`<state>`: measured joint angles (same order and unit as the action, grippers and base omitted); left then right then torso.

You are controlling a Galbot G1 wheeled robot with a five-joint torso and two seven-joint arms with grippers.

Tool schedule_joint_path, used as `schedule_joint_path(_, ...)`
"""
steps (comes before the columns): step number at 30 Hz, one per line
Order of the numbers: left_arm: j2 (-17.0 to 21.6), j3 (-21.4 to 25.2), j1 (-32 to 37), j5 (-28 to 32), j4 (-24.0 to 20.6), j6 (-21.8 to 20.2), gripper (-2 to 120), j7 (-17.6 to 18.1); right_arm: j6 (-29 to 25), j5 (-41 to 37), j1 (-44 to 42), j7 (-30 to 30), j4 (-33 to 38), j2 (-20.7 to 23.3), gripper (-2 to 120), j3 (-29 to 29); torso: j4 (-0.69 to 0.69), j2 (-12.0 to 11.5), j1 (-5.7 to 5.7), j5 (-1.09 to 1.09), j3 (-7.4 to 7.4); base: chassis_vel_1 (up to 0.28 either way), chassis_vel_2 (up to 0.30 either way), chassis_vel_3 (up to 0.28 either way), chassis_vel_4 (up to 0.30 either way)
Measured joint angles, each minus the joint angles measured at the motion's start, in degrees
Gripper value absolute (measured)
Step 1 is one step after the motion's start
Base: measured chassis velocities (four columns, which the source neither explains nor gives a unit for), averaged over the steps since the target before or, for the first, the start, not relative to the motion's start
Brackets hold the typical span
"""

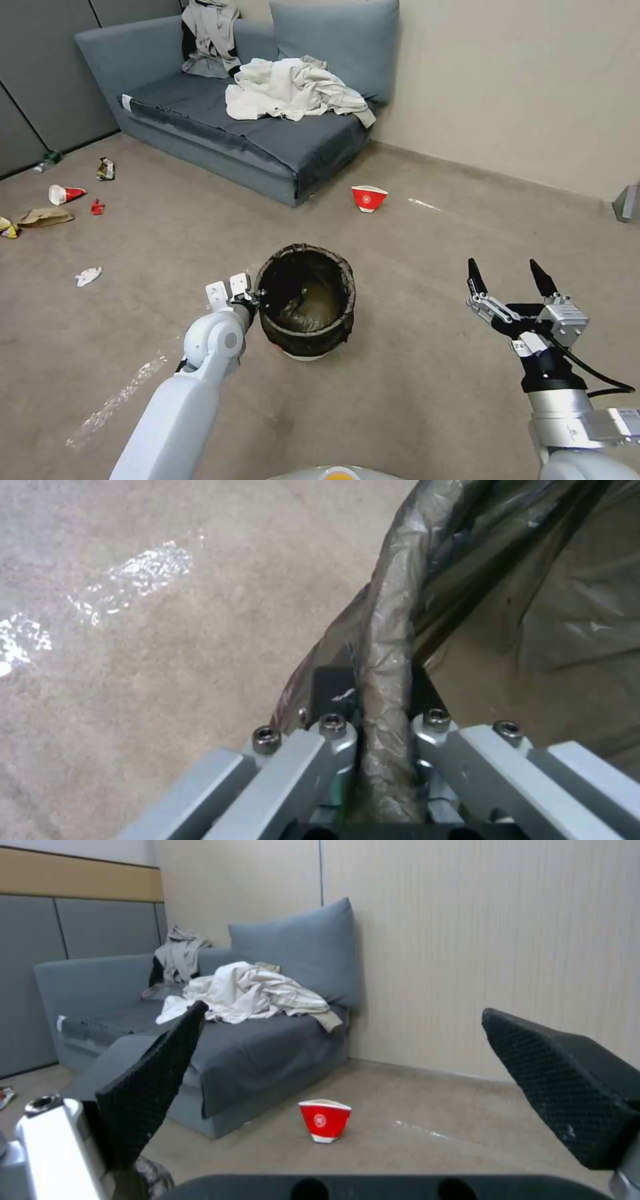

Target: Pick up the trash can from the floor.

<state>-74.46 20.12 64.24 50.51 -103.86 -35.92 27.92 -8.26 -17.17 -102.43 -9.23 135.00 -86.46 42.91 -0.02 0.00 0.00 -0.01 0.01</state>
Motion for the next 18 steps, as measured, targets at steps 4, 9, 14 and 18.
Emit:
schedule_joint_path(4,0.17,0.67,0.97,1.32,-2.83,-0.02,1,0.76,0.00,0.02,0.00,0.00,0.16,0.03,100,-0.02,0.00,0.00,0.00,0.01,0.00,0.000,0.000,0.000,0.000)
schedule_joint_path(9,1.64,2.60,4.96,4.61,-10.97,-1.24,1,1.83,0.06,0.33,0.15,-0.20,0.36,-0.26,100,-0.49,0.01,0.00,0.00,0.04,0.00,0.000,0.000,0.000,0.000)
schedule_joint_path(14,2.81,4.97,8.64,7.59,-19.09,-2.84,1,2.49,0.07,0.66,0.25,-0.51,0.39,-0.58,100,-1.08,0.01,0.00,0.00,0.02,-0.01,0.000,0.000,0.000,0.000)
schedule_joint_path(18,3.10,5.89,9.87,8.36,-22.43,-3.21,1,2.52,0.07,0.69,0.31,-0.60,0.50,-0.64,100,-1.26,0.02,0.00,0.00,0.01,-0.01,0.000,0.000,0.000,0.000)
